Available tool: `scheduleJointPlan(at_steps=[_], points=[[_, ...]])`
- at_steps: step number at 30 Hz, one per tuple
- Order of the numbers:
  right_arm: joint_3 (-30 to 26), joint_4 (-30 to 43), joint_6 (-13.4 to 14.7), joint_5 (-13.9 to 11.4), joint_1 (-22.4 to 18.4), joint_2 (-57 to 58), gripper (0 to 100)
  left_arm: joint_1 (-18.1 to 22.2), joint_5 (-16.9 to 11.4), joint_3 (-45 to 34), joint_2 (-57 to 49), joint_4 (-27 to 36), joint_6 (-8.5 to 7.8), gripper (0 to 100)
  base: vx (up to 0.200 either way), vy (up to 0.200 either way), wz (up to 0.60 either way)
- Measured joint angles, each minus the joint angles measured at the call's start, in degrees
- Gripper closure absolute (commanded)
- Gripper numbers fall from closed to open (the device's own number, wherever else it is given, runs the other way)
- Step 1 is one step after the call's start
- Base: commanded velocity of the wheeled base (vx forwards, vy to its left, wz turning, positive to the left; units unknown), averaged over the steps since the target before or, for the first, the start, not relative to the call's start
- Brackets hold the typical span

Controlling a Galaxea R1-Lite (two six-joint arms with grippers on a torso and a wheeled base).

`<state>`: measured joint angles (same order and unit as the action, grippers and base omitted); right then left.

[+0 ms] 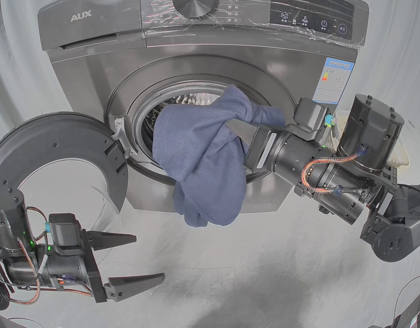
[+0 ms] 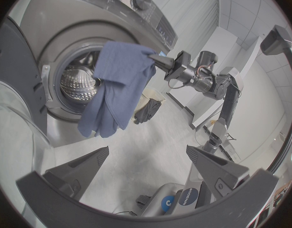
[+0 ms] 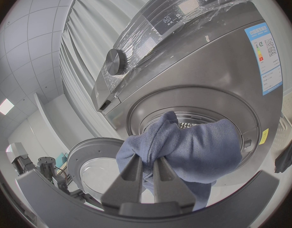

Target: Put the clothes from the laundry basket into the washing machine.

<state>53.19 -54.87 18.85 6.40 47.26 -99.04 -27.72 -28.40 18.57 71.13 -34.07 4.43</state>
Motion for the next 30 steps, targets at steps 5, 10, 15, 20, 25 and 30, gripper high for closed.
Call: scheduleJointPlan(at_steps=[5,10,15,20,25,30], points=[[0.52,-0.79,-0.07,0.09,0.37,-1.07,100,-1.35,-0.13,2.05,5.66,-0.24,0.52,0,0.000,0.000,0.00],[0.67,-0.96,-0.11,0.13,0.63,-1.51,100,-1.90,-0.26,5.07,11.23,-0.35,2.79,0,0.000,0.000,0.00],[0.76,-1.07,-0.18,0.17,0.96,-1.66,100,-2.34,-0.30,7.25,15.52,-1.72,4.33,0,0.000,0.000,0.00],[0.76,-1.21,-0.18,0.20,1.44,-1.71,100,-3.69,-0.13,8.25,18.66,-6.02,7.06,0,0.000,0.000,0.00],[0.76,-1.21,-0.21,0.27,1.79,-1.71,100,-5.81,0.20,8.87,22.06,-12.70,9.58,0,0.000,0.000,0.00],[0.74,-1.21,-0.21,0.35,1.96,-1.68,100,-7.11,0.41,9.63,26.55,-16.92,10.30,0,0.000,0.000,0.00]])
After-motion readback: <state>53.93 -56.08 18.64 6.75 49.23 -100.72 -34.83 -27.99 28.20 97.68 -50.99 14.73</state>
